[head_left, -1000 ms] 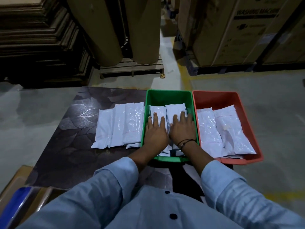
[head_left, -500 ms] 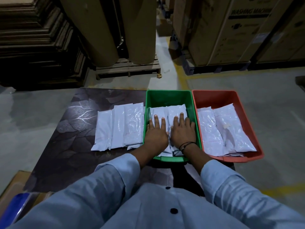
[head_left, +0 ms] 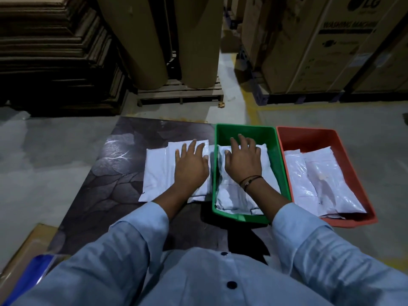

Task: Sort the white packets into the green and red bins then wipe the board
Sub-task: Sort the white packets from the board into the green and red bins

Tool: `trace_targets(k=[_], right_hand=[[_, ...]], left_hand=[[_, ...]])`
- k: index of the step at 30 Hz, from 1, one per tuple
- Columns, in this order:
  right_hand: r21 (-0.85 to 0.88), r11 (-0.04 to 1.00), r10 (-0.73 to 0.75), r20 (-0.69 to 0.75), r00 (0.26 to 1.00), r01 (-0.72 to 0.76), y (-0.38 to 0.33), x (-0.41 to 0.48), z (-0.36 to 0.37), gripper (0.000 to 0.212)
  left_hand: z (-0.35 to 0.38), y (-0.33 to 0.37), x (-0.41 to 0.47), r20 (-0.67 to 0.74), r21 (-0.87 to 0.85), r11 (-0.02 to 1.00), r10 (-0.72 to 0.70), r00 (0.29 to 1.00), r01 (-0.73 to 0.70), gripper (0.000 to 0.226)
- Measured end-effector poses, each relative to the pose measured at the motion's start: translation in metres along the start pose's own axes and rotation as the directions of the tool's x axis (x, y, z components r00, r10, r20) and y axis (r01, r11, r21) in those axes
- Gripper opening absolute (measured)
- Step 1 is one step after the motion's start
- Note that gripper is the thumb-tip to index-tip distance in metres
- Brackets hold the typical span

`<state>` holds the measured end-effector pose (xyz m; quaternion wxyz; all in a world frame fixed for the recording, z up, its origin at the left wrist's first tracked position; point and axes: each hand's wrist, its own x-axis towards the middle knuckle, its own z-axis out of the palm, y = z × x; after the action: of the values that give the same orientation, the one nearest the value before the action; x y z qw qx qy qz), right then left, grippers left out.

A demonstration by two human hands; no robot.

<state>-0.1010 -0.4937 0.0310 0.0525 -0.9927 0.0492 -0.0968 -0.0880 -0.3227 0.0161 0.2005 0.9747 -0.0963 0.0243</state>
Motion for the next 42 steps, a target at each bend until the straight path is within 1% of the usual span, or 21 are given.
trace_targets(k=[3,8,12,14,17,20,22,23,25,30,34,42], right_hand=[[0.029,0.998,-0.054,0.012,0.998,0.053,-0.031,0.009,0.005,0.049],[0.047,0.990,-0.133,0.060,0.989,0.131,-0.081,0.014,0.025,0.049],[0.062,0.985,-0.166,0.119,0.979,0.160,-0.110,0.018,0.044,0.052],[0.040,0.983,-0.182,0.194,0.964,0.178,-0.122,0.019,0.052,0.056],[-0.001,0.990,-0.130,0.315,0.940,0.138,-0.133,0.019,0.066,0.064],[-0.040,0.999,-0.007,0.439,0.898,0.027,-0.137,0.014,0.084,0.075],[-0.027,0.999,0.053,0.501,0.864,-0.046,-0.137,0.006,0.098,0.083],[-0.012,0.998,0.065,0.510,0.858,-0.069,-0.136,0.002,0.104,0.085],[-0.002,0.997,0.065,0.490,0.870,-0.074,-0.136,-0.004,0.112,0.085],[-0.030,0.997,0.071,0.486,0.871,-0.064,-0.139,-0.006,0.112,0.079],[-0.092,0.995,0.064,0.437,0.897,-0.026,-0.139,-0.010,0.109,0.071],[-0.110,0.994,0.041,0.426,0.904,0.007,-0.138,-0.009,0.103,0.066]], left_hand=[[-0.002,-0.039,-0.003,0.047,0.008,0.993,-0.120,0.992,0.120,0.052],[-0.005,-0.100,-0.013,0.136,0.062,0.965,-0.261,0.956,0.255,0.062],[-0.006,-0.135,-0.015,0.223,0.032,0.947,-0.320,0.921,0.321,0.070],[-0.006,-0.147,-0.016,0.260,0.020,0.946,-0.318,0.912,0.324,0.074],[-0.004,-0.160,-0.017,0.320,0.000,0.949,-0.300,0.899,0.316,0.081],[0.002,-0.170,-0.016,0.374,-0.024,0.948,-0.286,0.882,0.317,0.089],[0.006,-0.174,-0.017,0.397,-0.031,0.949,-0.276,0.875,0.314,0.095],[0.007,-0.175,-0.017,0.402,-0.023,0.952,-0.271,0.874,0.306,0.097],[0.007,-0.176,-0.017,0.393,0.010,0.960,-0.262,0.881,0.281,0.100],[0.006,-0.175,-0.011,0.362,0.058,0.963,-0.265,0.894,0.262,0.096],[0.007,-0.172,-0.007,0.365,0.063,0.953,-0.299,0.882,0.297,0.094],[0.004,-0.172,-0.015,0.366,-0.001,0.931,-0.340,0.866,0.366,0.095]])
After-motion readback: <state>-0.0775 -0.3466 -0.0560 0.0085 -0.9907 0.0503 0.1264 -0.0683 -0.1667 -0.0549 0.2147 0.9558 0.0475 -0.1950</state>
